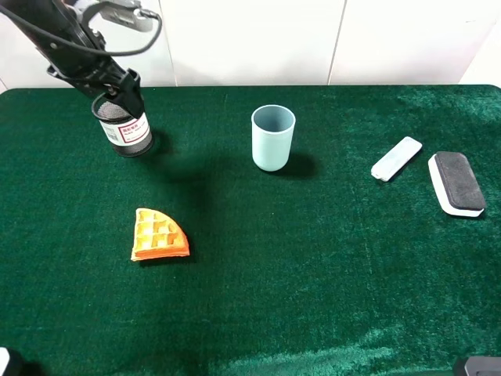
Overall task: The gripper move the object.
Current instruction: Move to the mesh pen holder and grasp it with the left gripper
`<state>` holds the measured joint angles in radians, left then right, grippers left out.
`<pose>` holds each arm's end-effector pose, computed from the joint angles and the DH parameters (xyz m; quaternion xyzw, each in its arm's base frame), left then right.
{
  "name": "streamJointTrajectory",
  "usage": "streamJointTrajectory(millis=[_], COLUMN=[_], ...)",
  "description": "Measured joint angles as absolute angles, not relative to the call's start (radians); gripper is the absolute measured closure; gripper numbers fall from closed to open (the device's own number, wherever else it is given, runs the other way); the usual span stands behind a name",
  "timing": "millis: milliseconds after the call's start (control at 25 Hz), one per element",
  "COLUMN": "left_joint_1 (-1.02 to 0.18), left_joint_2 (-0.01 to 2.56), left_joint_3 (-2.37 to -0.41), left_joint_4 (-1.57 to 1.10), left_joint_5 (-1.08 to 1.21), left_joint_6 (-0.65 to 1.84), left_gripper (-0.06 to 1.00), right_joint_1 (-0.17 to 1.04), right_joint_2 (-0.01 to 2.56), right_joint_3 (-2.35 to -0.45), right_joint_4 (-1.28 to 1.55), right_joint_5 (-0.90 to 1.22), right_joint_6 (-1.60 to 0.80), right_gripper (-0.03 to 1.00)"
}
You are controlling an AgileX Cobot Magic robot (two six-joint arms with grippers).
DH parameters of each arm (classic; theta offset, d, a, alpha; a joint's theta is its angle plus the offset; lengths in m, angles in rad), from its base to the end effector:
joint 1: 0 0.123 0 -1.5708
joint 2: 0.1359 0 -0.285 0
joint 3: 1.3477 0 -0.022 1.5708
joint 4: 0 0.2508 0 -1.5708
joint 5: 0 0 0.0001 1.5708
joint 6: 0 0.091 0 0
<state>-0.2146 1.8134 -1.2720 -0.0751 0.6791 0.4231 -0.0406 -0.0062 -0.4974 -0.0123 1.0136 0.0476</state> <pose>0.3693 -0.0849 0.2152 0.2836 0.9336 -0.0066 0.2187 -0.0037 -0.0008 0.2804 0.0371 0.8389 -0.0043 0.5430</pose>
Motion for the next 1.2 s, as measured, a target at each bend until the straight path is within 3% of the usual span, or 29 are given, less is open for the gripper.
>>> streamJointTrajectory(millis=[720,920,1200], left_joint_1=[-0.231,-0.245,-0.248], left_joint_2=[2.019,2.041,2.047], left_joint_3=[-1.272,-1.272,-1.272], left_joint_4=[-0.089,-0.121,-0.127], left_joint_5=[0.45,0.399,0.384], left_joint_6=[0.486,0.488,0.488], left_gripper=[0.05,0.19,0.56], right_joint_1=[-0.041,-0.041,-0.041], right_joint_2=[-0.006,-0.006,-0.006], right_joint_3=[-0.497,-0.497,-0.497], right_joint_4=[-0.012,-0.011,-0.009], right_joint_5=[1.014,1.013,1.013], right_joint_6=[0.048,0.048,0.048], right_gripper=[0.27,0.27,0.27])
